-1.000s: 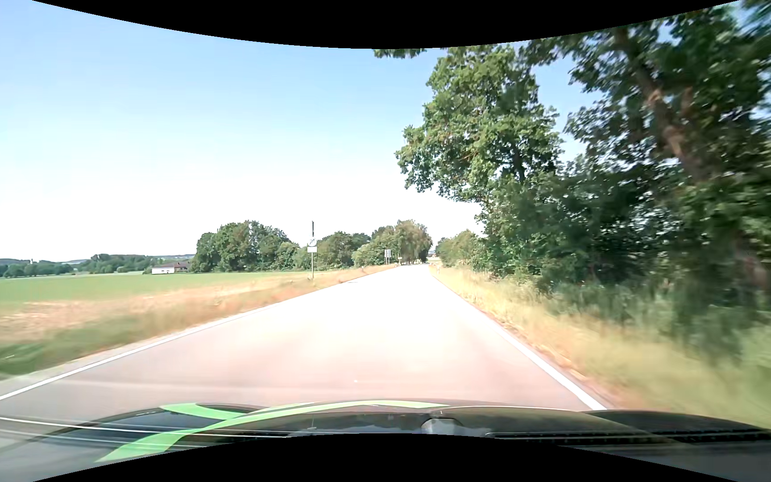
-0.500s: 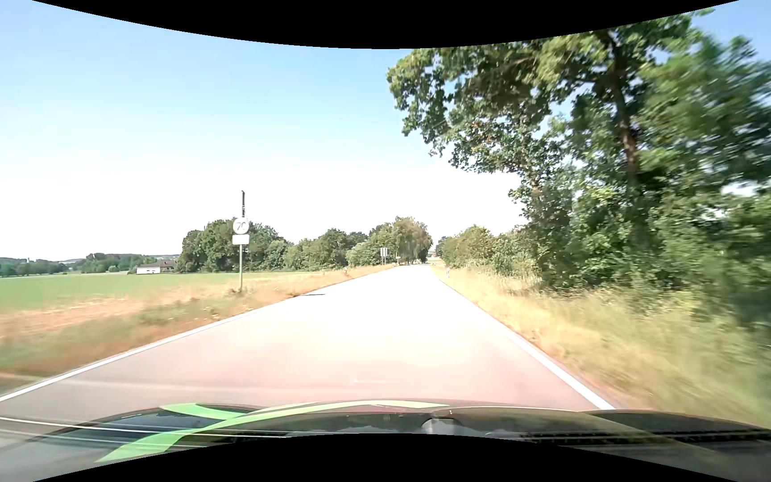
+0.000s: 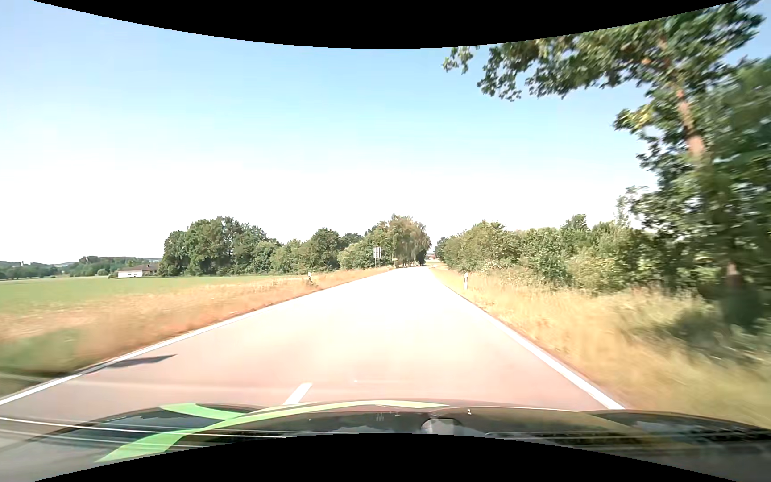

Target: Follow the waypoints while adhering to traffic rules and regulations

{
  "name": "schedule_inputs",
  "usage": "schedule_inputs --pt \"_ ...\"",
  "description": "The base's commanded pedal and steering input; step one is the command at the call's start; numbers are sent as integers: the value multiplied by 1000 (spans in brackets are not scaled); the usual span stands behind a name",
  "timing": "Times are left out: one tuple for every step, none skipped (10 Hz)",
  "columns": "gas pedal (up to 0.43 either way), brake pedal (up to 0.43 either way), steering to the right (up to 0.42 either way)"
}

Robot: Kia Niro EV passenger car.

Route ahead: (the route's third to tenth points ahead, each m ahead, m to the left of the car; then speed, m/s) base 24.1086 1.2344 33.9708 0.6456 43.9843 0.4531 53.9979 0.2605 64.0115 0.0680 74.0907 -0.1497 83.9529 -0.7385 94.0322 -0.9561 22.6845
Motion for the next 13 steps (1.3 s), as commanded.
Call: schedule_inputs --pt "240 0 1" --pt "240 0 1" --pt "240 0 1" --pt "228 0 1" --pt "220 0 1" --pt "220 0 1" --pt "220 0 1" --pt "220 0 1" --pt "220 0 1" --pt "220 0 1" --pt "220 0 1" --pt "220 0 1" --pt "228 0 1"
